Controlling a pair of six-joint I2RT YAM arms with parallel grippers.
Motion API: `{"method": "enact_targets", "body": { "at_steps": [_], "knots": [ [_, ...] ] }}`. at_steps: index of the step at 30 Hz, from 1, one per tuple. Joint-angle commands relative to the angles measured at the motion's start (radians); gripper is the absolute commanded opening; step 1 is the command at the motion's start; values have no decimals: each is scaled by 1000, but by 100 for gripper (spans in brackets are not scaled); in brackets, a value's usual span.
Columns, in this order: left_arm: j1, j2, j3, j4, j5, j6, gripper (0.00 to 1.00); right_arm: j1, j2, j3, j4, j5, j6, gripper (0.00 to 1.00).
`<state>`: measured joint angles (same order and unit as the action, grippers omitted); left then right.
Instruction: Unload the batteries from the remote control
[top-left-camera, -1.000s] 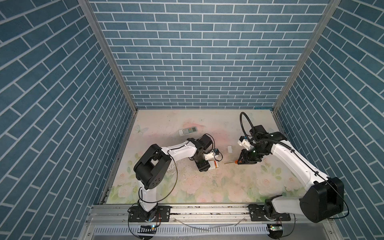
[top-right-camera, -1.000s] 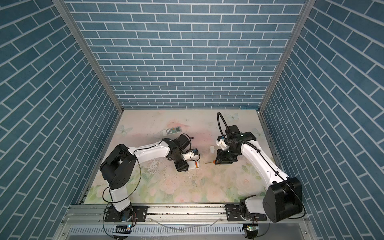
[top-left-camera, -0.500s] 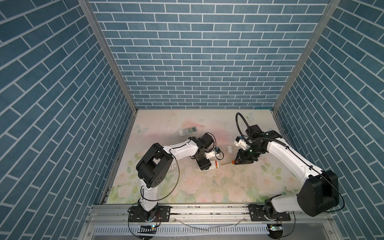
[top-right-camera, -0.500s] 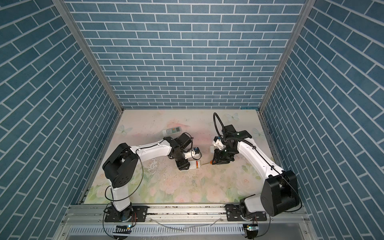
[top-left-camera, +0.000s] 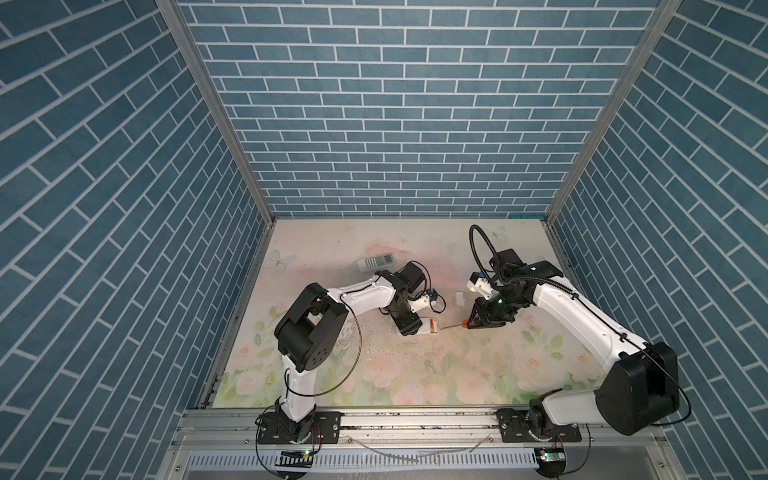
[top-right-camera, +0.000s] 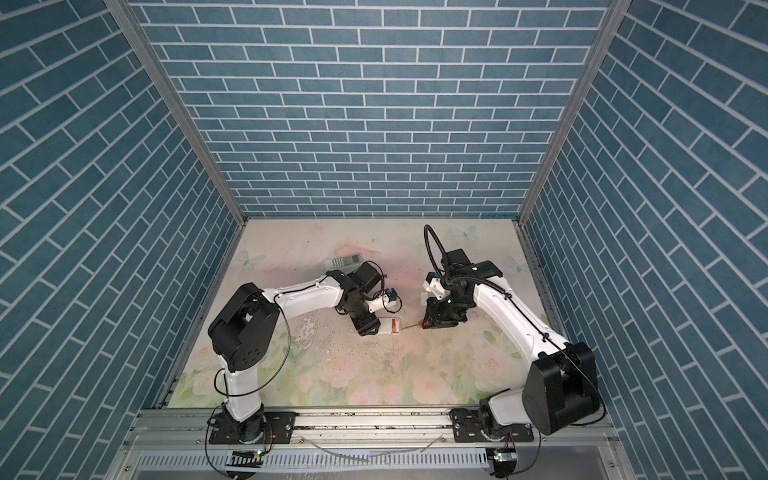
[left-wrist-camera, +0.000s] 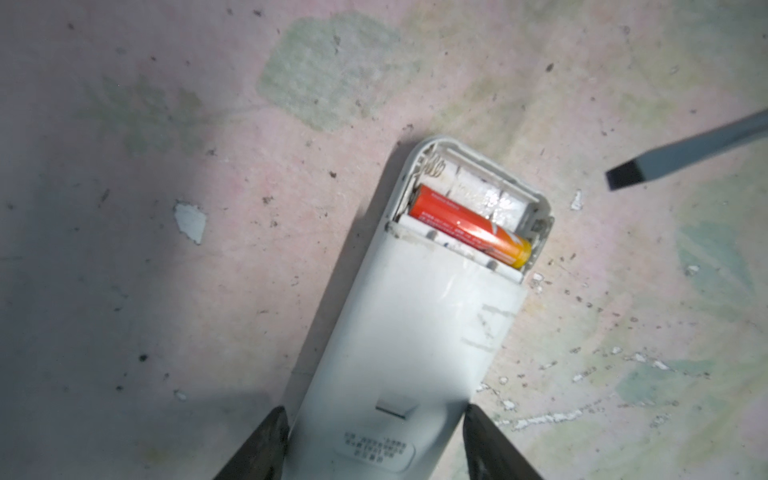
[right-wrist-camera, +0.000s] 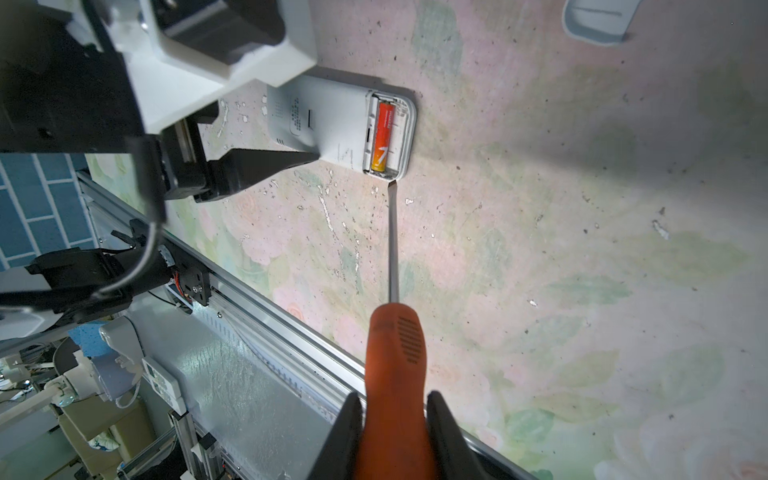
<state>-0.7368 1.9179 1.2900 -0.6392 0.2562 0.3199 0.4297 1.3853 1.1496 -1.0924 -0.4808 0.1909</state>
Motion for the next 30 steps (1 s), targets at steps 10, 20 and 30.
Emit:
{"method": "enact_targets", "body": {
  "at_steps": [10, 20, 30],
  "knots": [
    [5, -58, -71, 45, 31, -96, 68, 97, -42, 81, 48, 152, 211, 0],
    [6, -53, -71, 74, 44, -96, 68, 68, 100, 139, 105, 55, 164, 0],
    [7, -100, -47, 15, -18, -172, 74, 45, 106, 161, 79, 54, 102, 0]
  ]
}}
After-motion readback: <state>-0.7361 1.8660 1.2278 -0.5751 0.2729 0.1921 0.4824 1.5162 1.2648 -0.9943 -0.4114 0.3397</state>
